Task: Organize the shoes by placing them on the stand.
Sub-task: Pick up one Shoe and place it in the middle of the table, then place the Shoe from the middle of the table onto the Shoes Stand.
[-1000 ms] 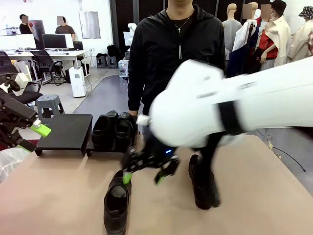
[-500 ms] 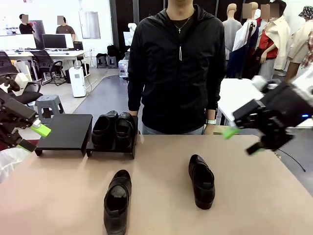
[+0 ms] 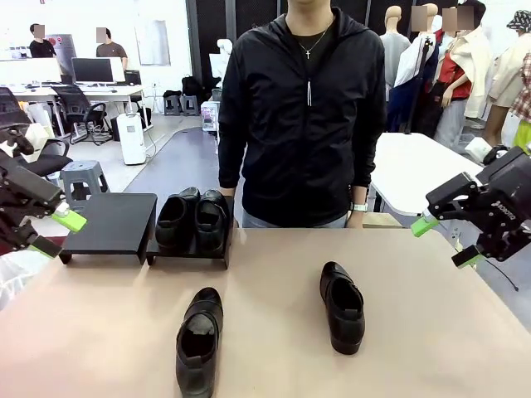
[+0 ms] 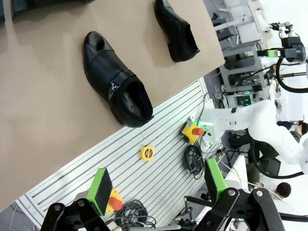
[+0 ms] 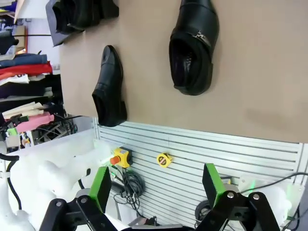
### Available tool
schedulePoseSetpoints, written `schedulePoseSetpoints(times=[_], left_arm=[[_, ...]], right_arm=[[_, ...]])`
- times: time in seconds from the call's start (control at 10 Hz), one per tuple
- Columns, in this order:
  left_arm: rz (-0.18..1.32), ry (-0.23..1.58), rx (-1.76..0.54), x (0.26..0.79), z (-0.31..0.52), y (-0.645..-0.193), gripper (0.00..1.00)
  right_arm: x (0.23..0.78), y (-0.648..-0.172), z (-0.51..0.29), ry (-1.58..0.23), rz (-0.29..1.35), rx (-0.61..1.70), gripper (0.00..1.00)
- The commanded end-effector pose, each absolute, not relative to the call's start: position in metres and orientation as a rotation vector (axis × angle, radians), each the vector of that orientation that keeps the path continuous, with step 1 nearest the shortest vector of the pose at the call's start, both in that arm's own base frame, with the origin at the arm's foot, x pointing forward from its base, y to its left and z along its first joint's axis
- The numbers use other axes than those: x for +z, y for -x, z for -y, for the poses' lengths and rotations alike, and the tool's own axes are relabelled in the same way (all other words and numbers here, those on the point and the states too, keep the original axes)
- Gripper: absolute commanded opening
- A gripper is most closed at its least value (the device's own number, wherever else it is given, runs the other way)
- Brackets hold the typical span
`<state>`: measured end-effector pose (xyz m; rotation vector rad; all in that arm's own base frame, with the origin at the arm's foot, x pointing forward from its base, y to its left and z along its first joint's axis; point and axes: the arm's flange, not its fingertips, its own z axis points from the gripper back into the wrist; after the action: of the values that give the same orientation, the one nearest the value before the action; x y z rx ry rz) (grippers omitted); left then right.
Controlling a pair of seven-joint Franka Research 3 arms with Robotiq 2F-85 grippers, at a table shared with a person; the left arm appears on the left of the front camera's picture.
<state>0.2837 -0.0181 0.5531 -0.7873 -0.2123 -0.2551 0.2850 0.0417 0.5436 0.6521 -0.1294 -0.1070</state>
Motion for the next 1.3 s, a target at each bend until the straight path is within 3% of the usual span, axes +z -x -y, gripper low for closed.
schedulePoseSetpoints(times=[0.0,1.0,1.2], left_arm=[[0.222,0.809,-0.277,0.553,0.016,-0.284,1.0],[0.212,0.787,-0.256,0.553,0.018,-0.284,1.0],[0.165,0.559,-0.349,0.586,0.13,-0.232,1.0]], right_arm=[[0.546,-0.286,-0.04,-0.678,0.124,-0.091,1.0],[0.546,-0.286,-0.04,-0.678,0.124,-0.091,1.0],[0.546,-0.286,-0.04,-0.678,0.124,-0.091,1.0]])
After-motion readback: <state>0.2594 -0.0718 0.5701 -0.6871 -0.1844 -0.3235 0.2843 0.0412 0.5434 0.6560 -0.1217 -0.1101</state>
